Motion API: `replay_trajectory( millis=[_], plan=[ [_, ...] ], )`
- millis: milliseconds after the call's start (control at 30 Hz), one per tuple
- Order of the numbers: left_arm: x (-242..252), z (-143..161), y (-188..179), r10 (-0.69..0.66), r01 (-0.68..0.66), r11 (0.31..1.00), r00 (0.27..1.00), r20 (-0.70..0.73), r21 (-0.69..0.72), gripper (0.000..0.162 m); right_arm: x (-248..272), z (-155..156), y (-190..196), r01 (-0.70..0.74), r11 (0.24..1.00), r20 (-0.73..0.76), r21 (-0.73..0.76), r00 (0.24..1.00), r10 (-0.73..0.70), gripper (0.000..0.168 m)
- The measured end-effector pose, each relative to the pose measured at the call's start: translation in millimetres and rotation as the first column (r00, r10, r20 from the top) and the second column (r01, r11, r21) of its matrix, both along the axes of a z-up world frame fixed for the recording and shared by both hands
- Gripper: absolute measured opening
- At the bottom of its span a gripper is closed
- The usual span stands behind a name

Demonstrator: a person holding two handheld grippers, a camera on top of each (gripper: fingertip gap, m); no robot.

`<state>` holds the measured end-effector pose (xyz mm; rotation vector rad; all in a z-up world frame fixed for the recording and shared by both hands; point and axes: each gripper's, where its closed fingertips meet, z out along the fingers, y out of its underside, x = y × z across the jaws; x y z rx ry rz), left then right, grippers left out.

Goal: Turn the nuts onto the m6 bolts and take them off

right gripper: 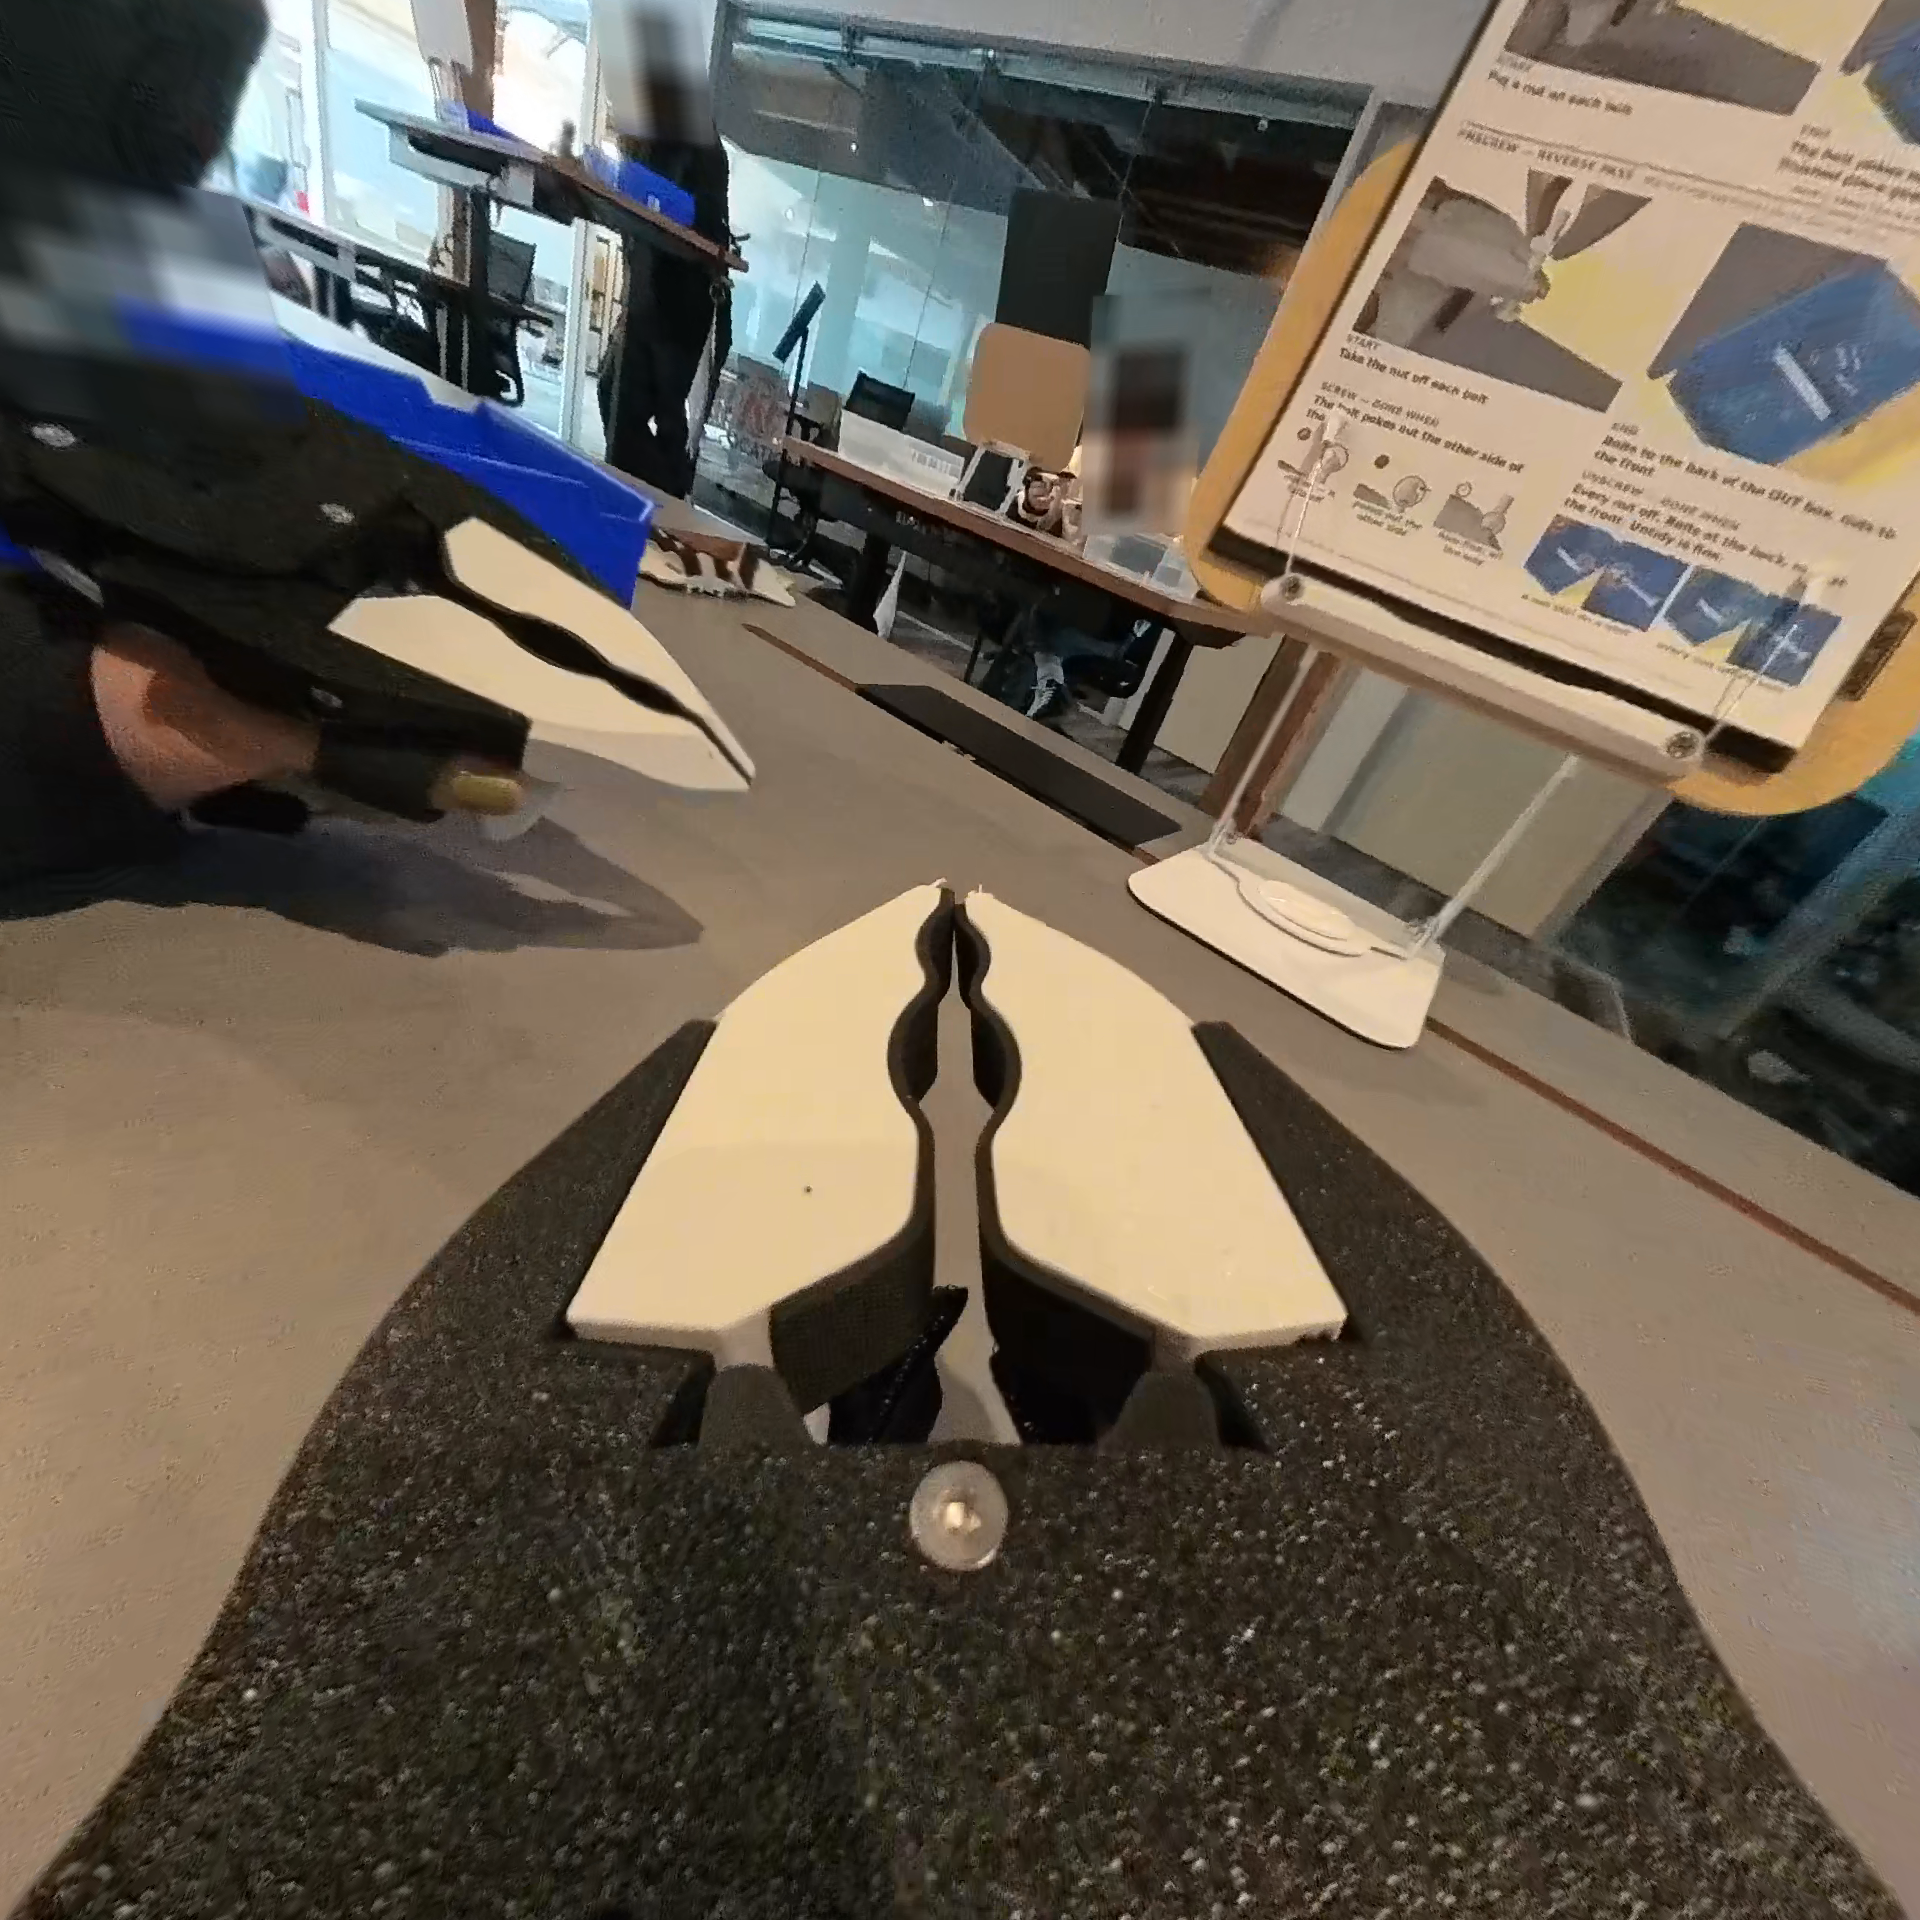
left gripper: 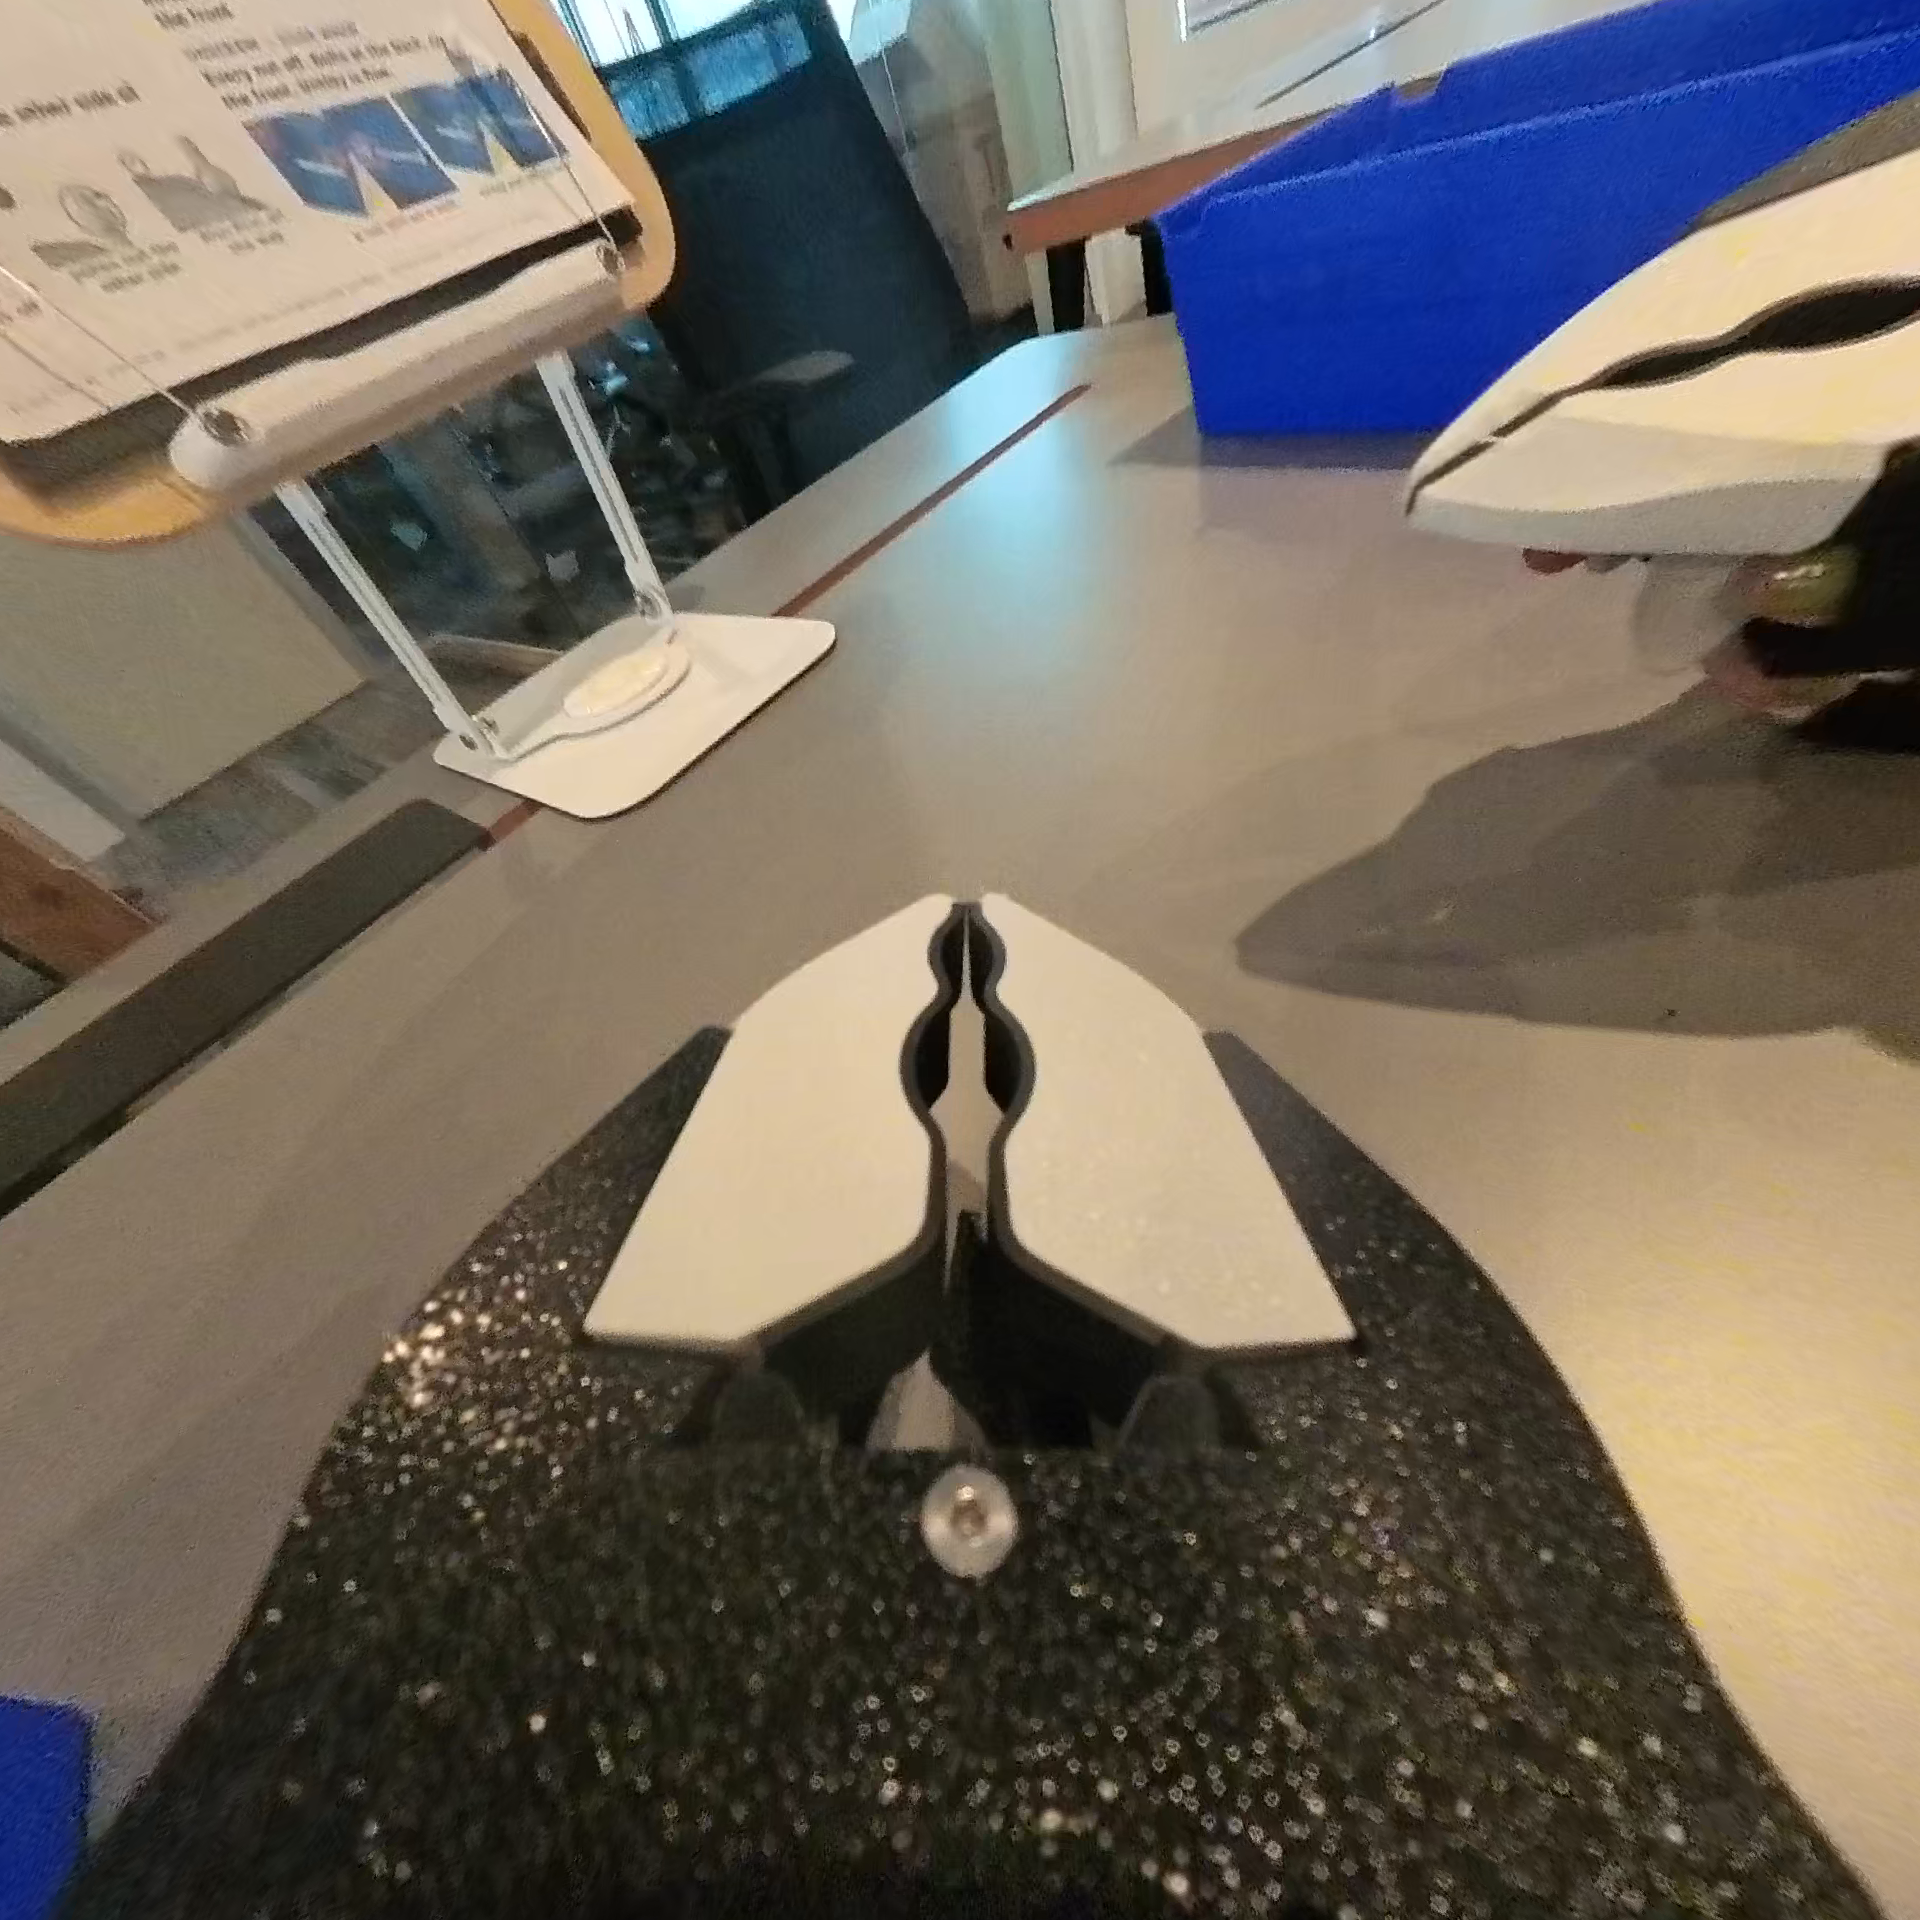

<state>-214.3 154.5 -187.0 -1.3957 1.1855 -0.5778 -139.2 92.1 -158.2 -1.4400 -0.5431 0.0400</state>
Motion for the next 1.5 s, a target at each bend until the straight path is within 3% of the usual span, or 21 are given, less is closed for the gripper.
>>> replay_trajectory(
  millis=[200, 333, 433, 600, 867, 1100, 1500],
  plan=[
    [-1.0, -0.3, 9.3, 0.057, -0.056, 0.998, 0.997, 0.043, -0.024, 0.000, 1.1, 0.5, 3.5, 0.036, 0.999, 0.030, 0.039, 0.999, -0.037, 0.000],
    [0.7, 11.3, 16.3, 0.109, -0.123, 0.975, 0.991, 0.082, 0.183, 0.000, 8.9, 6.8, 10.2, 0.106, 0.990, 0.032, 0.088, 0.994, -0.109, 0.000],
    [2.6, 6.9, 19.0, 0.149, -0.154, 0.962, 0.988, 0.040, 0.227, 0.000, 13.3, 13.4, 19.0, 0.152, 0.981, 0.008, 0.121, 0.988, -0.154, 0.000],
    [-5.1, 14.3, 26.4, 0.178, -0.195, 0.968, 0.977, 0.113, 0.159, 0.000, 10.5, 23.0, 44.3, 0.193, 0.967, 0.033, 0.167, 0.979, -0.201, 0.000],
    [-13.0, 20.4, 27.2, 0.138, -0.149, 0.988, 0.971, 0.194, 0.041, 0.000, 0.7, 21.0, 84.4, 0.208, 0.959, 0.070, 0.193, 0.972, -0.225, 0.000],
    [-16.1, 20.7, 30.3, 0.138, -0.143, 0.990, 0.969, 0.206, 0.011, 0.000, -20.7, 20.6, 119.9, 0.147, 0.967, 0.070, 0.209, 0.984, -0.165, 0.000],
    [-17.5, 20.6, 31.0, 0.139, -0.141, 0.990, 0.968, 0.211, -0.005, 0.000, -38.9, 12.2, 131.2, 0.059, 0.980, 0.095, 0.189, 0.992, -0.078, 0.000]
  ],
)
